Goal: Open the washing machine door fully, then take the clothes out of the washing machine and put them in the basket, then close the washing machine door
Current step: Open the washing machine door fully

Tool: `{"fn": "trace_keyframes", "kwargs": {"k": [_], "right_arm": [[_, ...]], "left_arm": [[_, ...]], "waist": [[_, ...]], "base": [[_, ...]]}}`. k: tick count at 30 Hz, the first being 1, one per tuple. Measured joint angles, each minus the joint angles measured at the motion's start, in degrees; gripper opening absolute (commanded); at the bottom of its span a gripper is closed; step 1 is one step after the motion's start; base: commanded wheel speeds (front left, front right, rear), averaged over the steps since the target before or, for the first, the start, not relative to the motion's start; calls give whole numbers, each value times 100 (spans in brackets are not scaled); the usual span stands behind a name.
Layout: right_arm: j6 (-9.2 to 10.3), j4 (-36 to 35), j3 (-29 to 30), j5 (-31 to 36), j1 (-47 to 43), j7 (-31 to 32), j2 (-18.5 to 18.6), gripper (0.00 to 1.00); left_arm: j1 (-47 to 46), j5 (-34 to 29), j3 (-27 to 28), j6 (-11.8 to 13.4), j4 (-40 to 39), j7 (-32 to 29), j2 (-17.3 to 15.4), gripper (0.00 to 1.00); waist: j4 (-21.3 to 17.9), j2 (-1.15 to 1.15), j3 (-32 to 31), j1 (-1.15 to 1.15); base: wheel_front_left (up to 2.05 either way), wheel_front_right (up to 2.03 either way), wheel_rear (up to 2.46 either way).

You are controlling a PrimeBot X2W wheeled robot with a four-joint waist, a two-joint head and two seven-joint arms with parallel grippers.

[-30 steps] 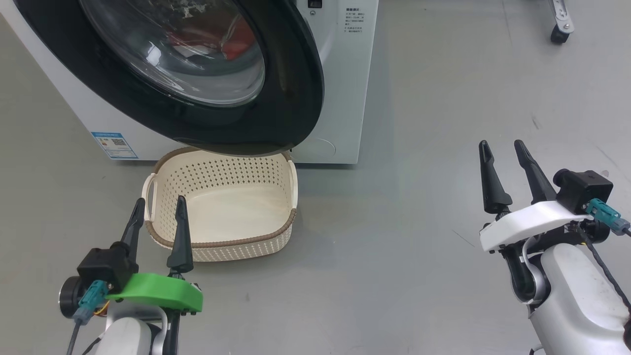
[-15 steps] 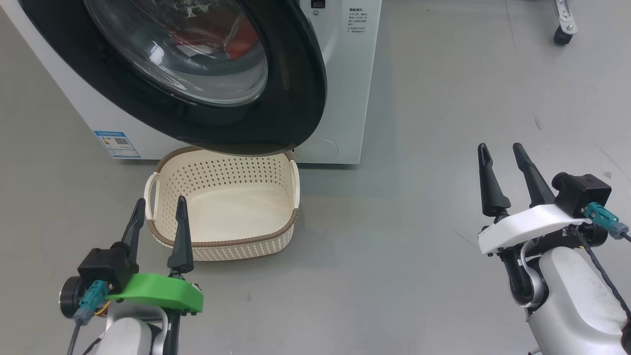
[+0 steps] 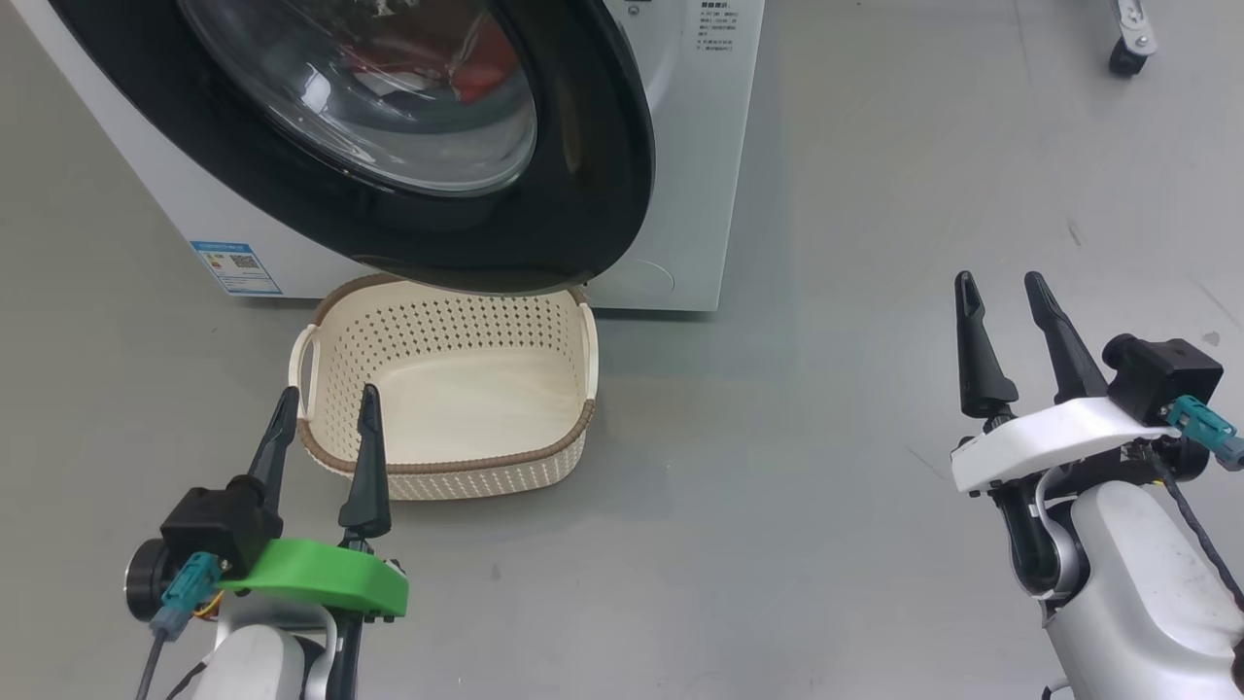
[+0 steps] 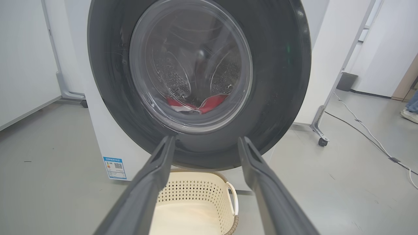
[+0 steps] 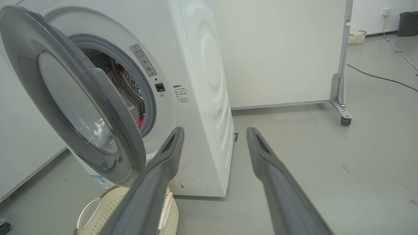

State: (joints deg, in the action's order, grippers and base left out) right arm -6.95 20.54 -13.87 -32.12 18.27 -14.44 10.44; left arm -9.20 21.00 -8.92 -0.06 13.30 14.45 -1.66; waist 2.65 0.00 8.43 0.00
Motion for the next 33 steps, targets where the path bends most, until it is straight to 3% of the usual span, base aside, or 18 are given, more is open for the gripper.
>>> {"fn": "trace_keyframes", "kwargs": {"k": [11, 20, 21, 22, 23, 33], "right_arm": [[-2, -45, -57, -178, 726, 302, -3, 100], [-3, -68, 259, -1225, 1786, 1066, -153, 100], [-3, -59, 266, -1319, 1890, 1183, -149, 73], [-3, -48, 279, -1402, 2004, 1290, -148, 13], [-3, -38, 313, -1494, 2127, 1385, -149, 0], [-2, 229, 611, -2443, 3258, 2399, -223, 0]], "left_arm": [[-22, 0, -169, -12, -98, 0, -2, 100], [-298, 15, -431, -67, -169, 0, -4, 100], [-328, 16, -453, -83, -181, 0, -4, 100], [-363, 16, -464, -83, -191, 0, -4, 100], [-397, 18, -471, -83, -207, 0, -5, 100], [-700, 116, -584, -125, -244, 0, -4, 100]], "waist": [[99, 0, 393, 0], [255, 0, 873, 0], [280, 0, 931, 0], [307, 0, 990, 0], [334, 0, 1048, 0], [602, 0, 1541, 0]], "base": [[0, 0, 0], [0, 0, 0], [0, 0, 0], [0, 0, 0], [0, 0, 0], [0, 0, 0]]}}
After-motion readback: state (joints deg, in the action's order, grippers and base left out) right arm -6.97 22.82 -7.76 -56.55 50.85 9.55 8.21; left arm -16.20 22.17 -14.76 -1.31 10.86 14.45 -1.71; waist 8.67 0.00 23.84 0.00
